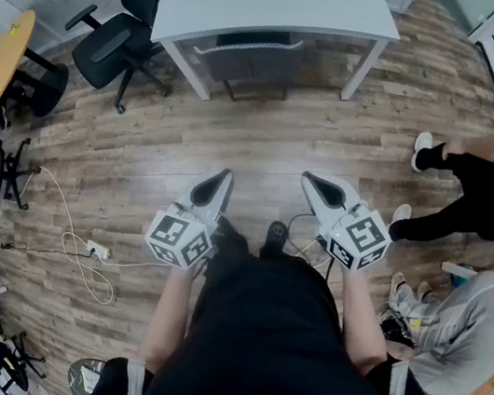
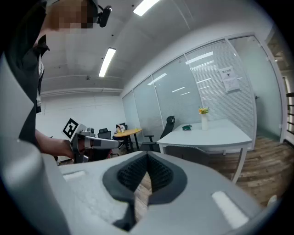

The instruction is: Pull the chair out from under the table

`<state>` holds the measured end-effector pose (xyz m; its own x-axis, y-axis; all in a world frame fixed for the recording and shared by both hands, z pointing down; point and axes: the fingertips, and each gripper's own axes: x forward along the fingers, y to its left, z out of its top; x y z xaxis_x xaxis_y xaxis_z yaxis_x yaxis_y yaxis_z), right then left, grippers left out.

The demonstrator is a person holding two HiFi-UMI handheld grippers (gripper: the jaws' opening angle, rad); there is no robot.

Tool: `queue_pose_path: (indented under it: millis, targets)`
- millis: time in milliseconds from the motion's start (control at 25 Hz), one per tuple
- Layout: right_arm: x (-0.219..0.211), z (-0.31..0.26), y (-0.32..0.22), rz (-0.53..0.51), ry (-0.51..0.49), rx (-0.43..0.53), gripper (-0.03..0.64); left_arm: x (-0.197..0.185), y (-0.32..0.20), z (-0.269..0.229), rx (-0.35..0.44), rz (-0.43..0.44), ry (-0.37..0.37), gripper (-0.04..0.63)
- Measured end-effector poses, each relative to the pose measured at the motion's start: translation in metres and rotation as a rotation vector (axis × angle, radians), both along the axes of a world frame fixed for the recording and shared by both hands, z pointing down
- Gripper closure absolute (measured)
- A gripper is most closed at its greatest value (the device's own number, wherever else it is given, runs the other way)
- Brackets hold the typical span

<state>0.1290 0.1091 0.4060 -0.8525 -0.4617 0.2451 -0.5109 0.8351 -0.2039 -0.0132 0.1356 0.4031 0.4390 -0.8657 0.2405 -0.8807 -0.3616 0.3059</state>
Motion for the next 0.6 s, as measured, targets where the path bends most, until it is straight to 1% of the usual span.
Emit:
queue_pose_path:
  millis: [240,360,480,600]
  targets:
    - [0.008,0.000,-0.004,0.013,0.013,0.005,0.617,0.007,0.000,-0.003,0.011,-0.006,-0.006,0.586]
    - [0.012,-0.001,-0.006,0.025,0.011,0.001,0.617,0.010,-0.001,-0.004,0.002,-0.012,-0.015,0.586]
    - [0.017,-0.004,-0.006,0.031,-0.015,-0.002,0.615,0.013,-0.001,-0.004,-0.008,-0.018,-0.028,0.586]
    - [0.024,-0.007,-0.003,0.039,-0.094,-0.029,0.615,0.018,0.003,-0.002,-0.017,-0.016,-0.038,0.586]
